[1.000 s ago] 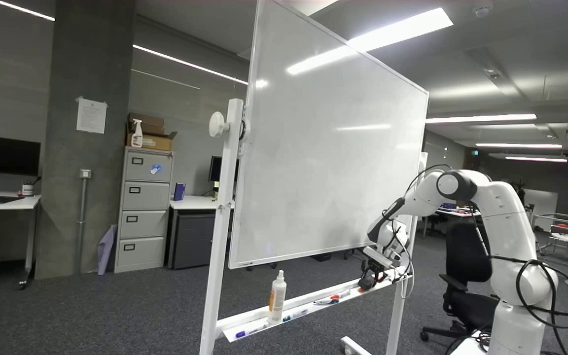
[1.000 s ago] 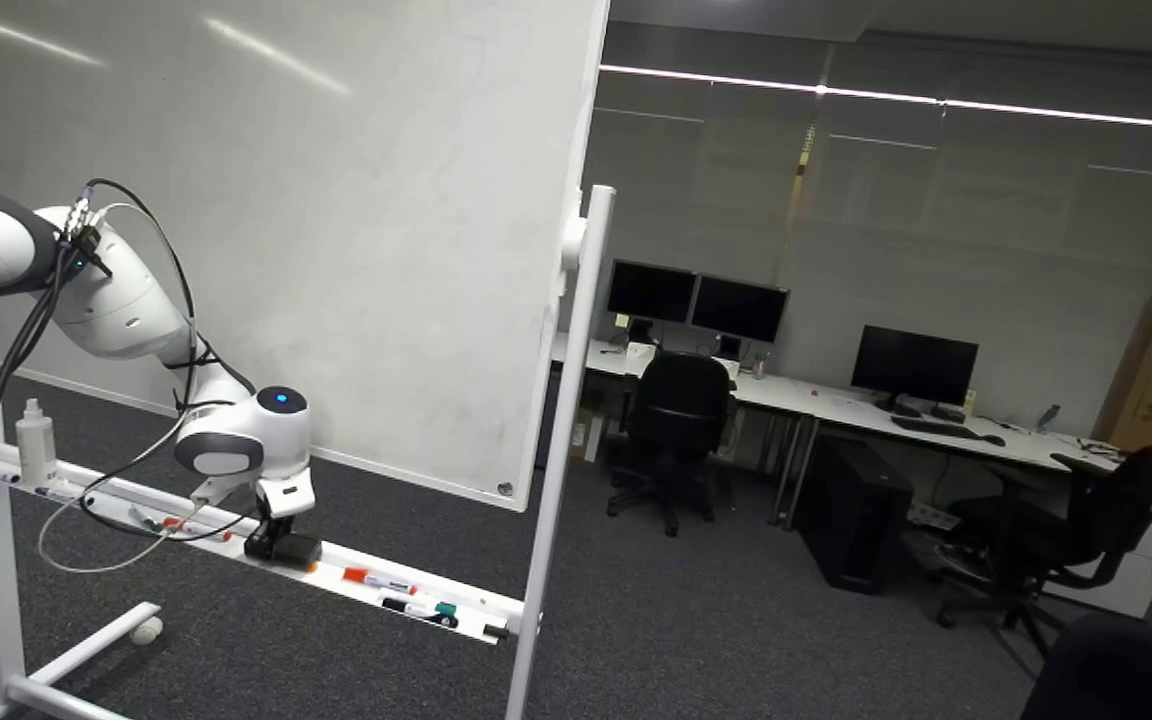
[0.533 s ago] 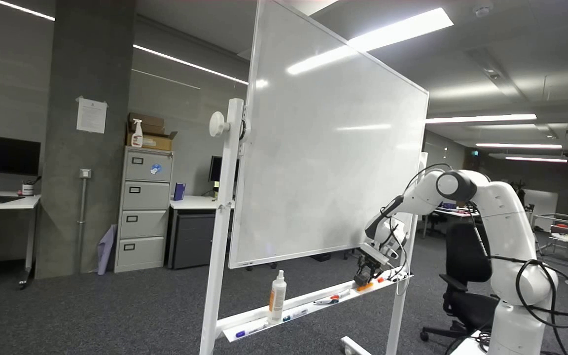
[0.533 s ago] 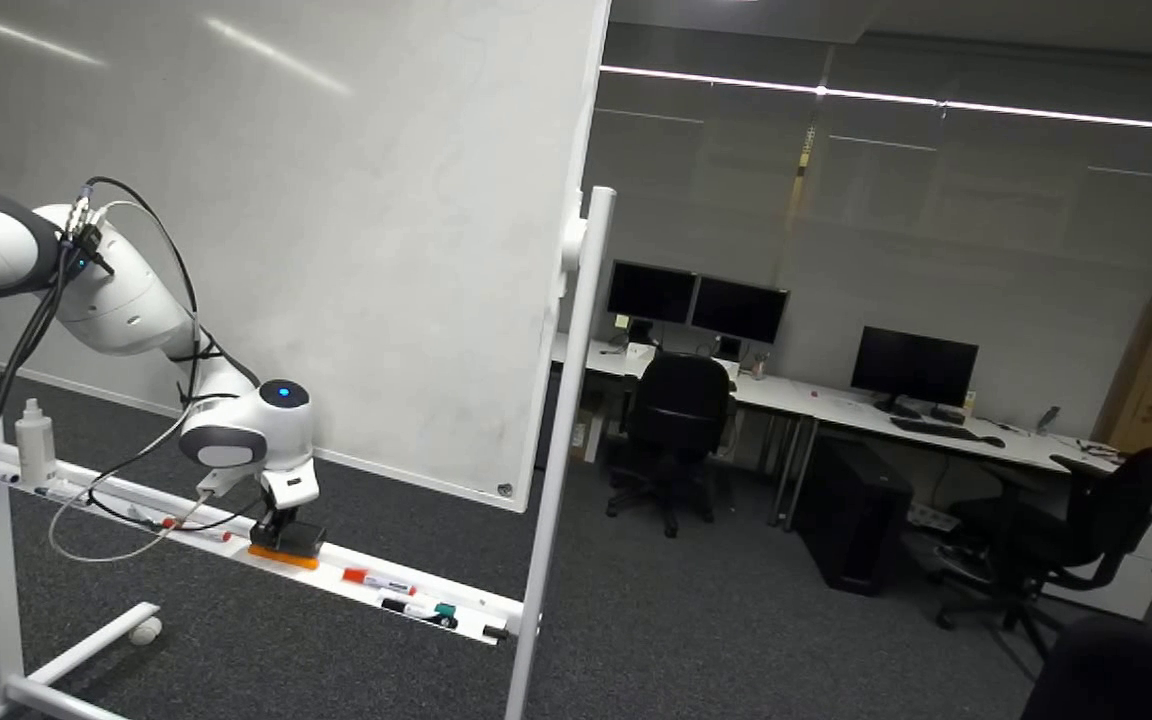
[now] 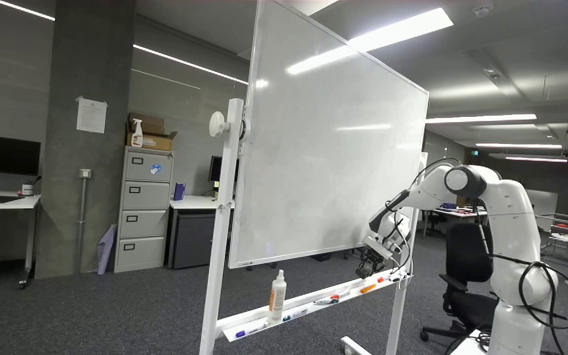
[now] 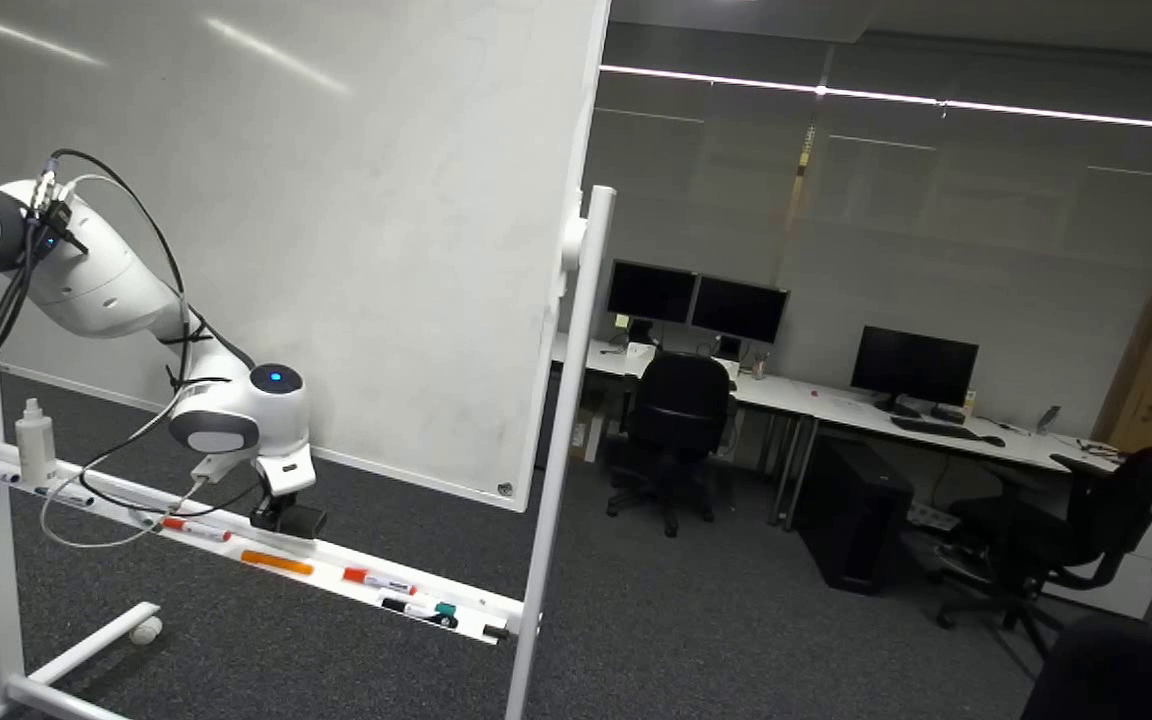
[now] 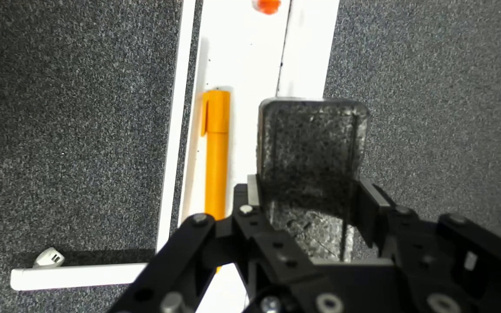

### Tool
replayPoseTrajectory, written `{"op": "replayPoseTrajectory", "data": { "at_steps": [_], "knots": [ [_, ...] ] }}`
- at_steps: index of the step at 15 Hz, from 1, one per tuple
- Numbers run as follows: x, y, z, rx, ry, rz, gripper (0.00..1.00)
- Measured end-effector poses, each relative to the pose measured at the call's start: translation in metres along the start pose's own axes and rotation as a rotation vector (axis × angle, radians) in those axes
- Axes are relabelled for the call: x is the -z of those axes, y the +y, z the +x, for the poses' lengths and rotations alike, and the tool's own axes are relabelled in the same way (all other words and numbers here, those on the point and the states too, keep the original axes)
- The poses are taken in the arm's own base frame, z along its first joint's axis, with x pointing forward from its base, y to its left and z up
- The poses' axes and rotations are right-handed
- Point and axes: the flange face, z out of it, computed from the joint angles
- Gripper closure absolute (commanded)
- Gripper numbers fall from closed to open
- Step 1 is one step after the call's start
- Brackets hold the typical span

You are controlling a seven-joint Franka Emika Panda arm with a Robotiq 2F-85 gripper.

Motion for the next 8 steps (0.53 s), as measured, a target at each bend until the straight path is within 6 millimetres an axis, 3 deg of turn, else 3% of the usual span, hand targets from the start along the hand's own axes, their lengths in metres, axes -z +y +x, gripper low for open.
{"op": "replayPoseTrajectory", "data": {
  "at_steps": [8],
  "knots": [
    [0.011,0.036,-0.014,-0.017,-0.023,-0.023,0.70]
  ]
}}
